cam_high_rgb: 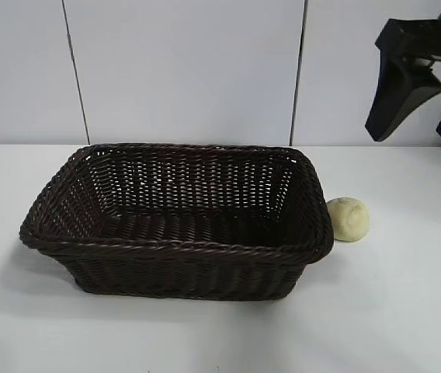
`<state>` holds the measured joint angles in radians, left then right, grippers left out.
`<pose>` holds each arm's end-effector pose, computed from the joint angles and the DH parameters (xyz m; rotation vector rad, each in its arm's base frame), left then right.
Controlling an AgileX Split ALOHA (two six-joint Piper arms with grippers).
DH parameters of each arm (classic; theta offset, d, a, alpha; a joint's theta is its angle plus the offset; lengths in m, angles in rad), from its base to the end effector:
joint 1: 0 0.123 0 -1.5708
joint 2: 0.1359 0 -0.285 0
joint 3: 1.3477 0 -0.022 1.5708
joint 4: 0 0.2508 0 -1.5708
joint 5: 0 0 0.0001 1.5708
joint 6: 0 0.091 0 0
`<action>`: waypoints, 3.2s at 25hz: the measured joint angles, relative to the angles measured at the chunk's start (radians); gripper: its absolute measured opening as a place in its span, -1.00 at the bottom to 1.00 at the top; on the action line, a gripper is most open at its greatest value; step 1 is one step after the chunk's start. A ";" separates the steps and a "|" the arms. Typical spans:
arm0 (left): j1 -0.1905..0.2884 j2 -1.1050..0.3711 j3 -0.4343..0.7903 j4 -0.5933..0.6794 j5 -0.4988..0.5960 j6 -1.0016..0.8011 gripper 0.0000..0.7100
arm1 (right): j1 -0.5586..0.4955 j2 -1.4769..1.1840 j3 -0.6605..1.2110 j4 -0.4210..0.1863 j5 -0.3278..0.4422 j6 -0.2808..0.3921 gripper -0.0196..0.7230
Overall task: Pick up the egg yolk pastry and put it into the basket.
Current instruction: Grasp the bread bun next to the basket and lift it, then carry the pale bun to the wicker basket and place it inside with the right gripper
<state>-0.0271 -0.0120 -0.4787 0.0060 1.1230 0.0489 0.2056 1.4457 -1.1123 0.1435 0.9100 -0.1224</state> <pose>-0.0070 0.0007 0.2664 0.0799 2.1144 0.0202 0.2802 0.0689 0.2856 -0.3584 2.7027 0.2036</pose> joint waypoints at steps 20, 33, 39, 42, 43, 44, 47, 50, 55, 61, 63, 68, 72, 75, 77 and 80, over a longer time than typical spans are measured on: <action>0.000 0.000 0.000 0.000 0.000 0.000 0.58 | -0.161 0.260 -0.004 0.139 -0.182 -0.035 0.64; 0.000 0.000 0.000 0.000 0.000 0.000 0.58 | -0.161 0.433 -0.006 0.265 -0.392 -0.054 0.64; 0.000 0.000 0.000 0.000 0.000 0.000 0.58 | -0.161 0.483 -0.007 0.351 -0.426 -0.104 0.64; 0.000 0.000 0.000 0.000 0.000 0.000 0.58 | -0.161 0.499 -0.007 0.362 -0.444 -0.109 0.61; 0.000 0.000 0.000 0.000 0.000 0.000 0.58 | -0.161 0.505 -0.007 0.365 -0.448 -0.110 0.61; 0.000 0.000 0.000 0.000 0.000 0.000 0.58 | -0.161 0.511 -0.007 0.366 -0.456 -0.110 0.60; 0.000 0.000 0.000 0.000 0.000 0.000 0.58 | -0.161 0.532 -0.007 0.370 -0.471 -0.110 0.59; 0.000 0.000 0.000 0.000 0.000 0.000 0.58 | -0.161 0.546 -0.007 0.377 -0.488 -0.110 0.50; 0.000 0.000 0.000 0.000 0.000 0.000 0.58 | -0.161 0.549 -0.008 0.389 -0.520 -0.105 -0.07; 0.000 0.000 0.000 0.000 0.000 0.000 0.58 | -0.161 0.550 -0.008 0.389 -0.536 -0.099 -0.75; 0.000 0.000 0.000 0.000 0.000 0.000 0.58 | -0.161 0.550 -0.008 0.389 -0.536 -0.099 -0.83; 0.000 0.000 0.000 0.000 0.000 0.000 0.58 | -0.161 0.528 -0.008 0.388 -0.512 -0.098 -0.86; 0.000 0.000 0.000 0.000 0.000 0.000 0.58 | -0.161 0.449 -0.008 0.381 -0.479 -0.098 -0.86; 0.000 0.000 0.000 0.000 0.000 0.000 0.58 | -0.161 0.361 -0.008 0.369 -0.439 -0.098 -0.87; 0.000 0.000 0.000 0.000 0.000 0.000 0.58 | -0.161 0.310 -0.008 0.365 -0.407 -0.099 -0.87; 0.000 0.000 0.000 0.000 0.000 0.000 0.58 | -0.161 0.248 -0.008 0.362 -0.368 -0.107 -0.87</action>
<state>-0.0271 -0.0120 -0.4787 0.0060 1.1230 0.0489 0.0447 1.6938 -1.1207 0.5053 0.5423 -0.2290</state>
